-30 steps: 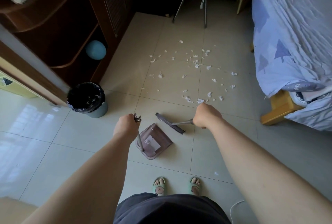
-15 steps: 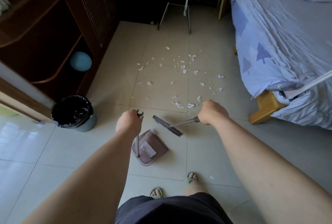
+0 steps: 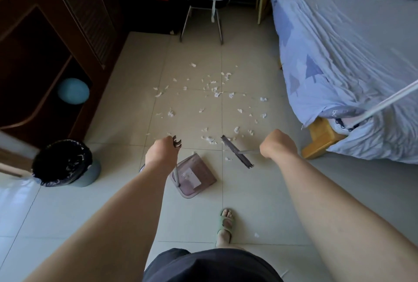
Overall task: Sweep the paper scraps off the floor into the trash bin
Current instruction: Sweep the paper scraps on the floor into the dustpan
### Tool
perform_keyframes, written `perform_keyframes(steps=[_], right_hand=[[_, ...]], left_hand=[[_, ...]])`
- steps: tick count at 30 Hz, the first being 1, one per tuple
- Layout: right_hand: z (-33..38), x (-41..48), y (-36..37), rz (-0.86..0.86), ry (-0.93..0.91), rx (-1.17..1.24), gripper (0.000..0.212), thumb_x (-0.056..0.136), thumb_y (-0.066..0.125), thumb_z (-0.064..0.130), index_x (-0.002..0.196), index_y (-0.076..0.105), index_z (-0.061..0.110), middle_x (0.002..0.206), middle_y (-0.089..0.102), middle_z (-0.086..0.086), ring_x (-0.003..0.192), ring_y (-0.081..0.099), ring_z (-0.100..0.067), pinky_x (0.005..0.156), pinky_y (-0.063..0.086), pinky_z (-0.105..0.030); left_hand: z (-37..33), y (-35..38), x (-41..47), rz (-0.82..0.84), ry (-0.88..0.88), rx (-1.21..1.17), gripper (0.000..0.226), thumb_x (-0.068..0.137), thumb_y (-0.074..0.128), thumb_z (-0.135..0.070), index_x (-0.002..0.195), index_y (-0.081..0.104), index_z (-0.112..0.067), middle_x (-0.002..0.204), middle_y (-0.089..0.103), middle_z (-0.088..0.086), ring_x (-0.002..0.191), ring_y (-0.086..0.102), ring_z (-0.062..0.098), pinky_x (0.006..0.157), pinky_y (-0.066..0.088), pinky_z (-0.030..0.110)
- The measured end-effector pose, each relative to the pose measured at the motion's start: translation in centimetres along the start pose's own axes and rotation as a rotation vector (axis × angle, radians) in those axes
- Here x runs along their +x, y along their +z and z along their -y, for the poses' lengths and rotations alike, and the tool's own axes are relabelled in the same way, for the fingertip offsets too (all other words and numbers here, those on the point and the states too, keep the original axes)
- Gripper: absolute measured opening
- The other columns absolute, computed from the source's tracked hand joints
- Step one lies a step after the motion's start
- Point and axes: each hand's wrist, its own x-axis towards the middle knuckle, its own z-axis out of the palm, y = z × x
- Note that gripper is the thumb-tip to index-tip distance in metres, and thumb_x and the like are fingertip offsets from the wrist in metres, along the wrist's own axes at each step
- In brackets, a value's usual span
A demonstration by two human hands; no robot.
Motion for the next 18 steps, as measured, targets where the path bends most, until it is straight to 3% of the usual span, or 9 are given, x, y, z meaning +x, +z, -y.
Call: perform_keyframes(steps=[3, 9, 12, 14, 18], right_hand=[[-1.0, 3.2, -0.5, 0.016, 0.038, 0.054, 0.031, 0.079, 0.056, 0.005, 0.109, 0.059, 0.007, 0.11, 0.066, -0.012, 0.1, 0.063, -0.032, 0.068, 0.042, -0.028], [-0.9, 7.9, -1.1, 0.119, 0.065, 0.086, 0.03, 0.076, 0.059, 0.003, 0.106, 0.061, 0.004, 0.107, 0.067, -0.015, 0.098, 0.065, -0.032, 0.068, 0.044, -0.027], [0.2, 9.3, -1.1, 0.202, 0.036, 0.12, 0.024, 0.075, 0.06, 0.002, 0.098, 0.058, 0.009, 0.081, 0.068, -0.014, 0.077, 0.061, -0.028, 0.061, 0.044, -0.025], [1.3, 9.9, -1.1, 0.228, 0.007, 0.13, 0.017, 0.075, 0.059, 0.002, 0.09, 0.056, 0.008, 0.059, 0.056, -0.009, 0.067, 0.053, -0.025, 0.051, 0.04, -0.022], [3.0, 10.8, -1.8, 0.229, -0.051, 0.138, 0.004, 0.074, 0.055, 0.004, 0.072, 0.057, 0.006, 0.061, 0.059, -0.009, 0.054, 0.053, -0.023, 0.044, 0.037, -0.019]], left_hand=[[-2.2, 0.4, 1.8, -0.006, -0.008, 0.0, 0.021, 0.093, 0.052, -0.026, 0.098, 0.056, -0.005, 0.096, 0.064, 0.016, 0.084, 0.06, 0.036, 0.066, 0.041, 0.031], [-5.8, 1.3, 4.3, 0.004, -0.041, 0.006, 0.022, 0.094, 0.052, -0.027, 0.1, 0.056, -0.005, 0.095, 0.063, 0.015, 0.085, 0.06, 0.036, 0.066, 0.042, 0.031], [-6.8, 1.5, 5.0, 0.006, -0.068, -0.012, 0.022, 0.093, 0.053, -0.026, 0.101, 0.056, -0.005, 0.096, 0.063, 0.016, 0.084, 0.059, 0.035, 0.066, 0.042, 0.031], [-7.3, 1.8, 5.1, 0.012, -0.081, -0.012, 0.022, 0.093, 0.053, -0.025, 0.101, 0.056, -0.005, 0.096, 0.063, 0.015, 0.084, 0.058, 0.034, 0.066, 0.042, 0.031], [-7.4, 1.8, 5.1, 0.006, -0.112, 0.01, 0.023, 0.093, 0.053, -0.029, 0.104, 0.057, -0.009, 0.1, 0.064, 0.013, 0.09, 0.061, 0.034, 0.07, 0.045, 0.032]])
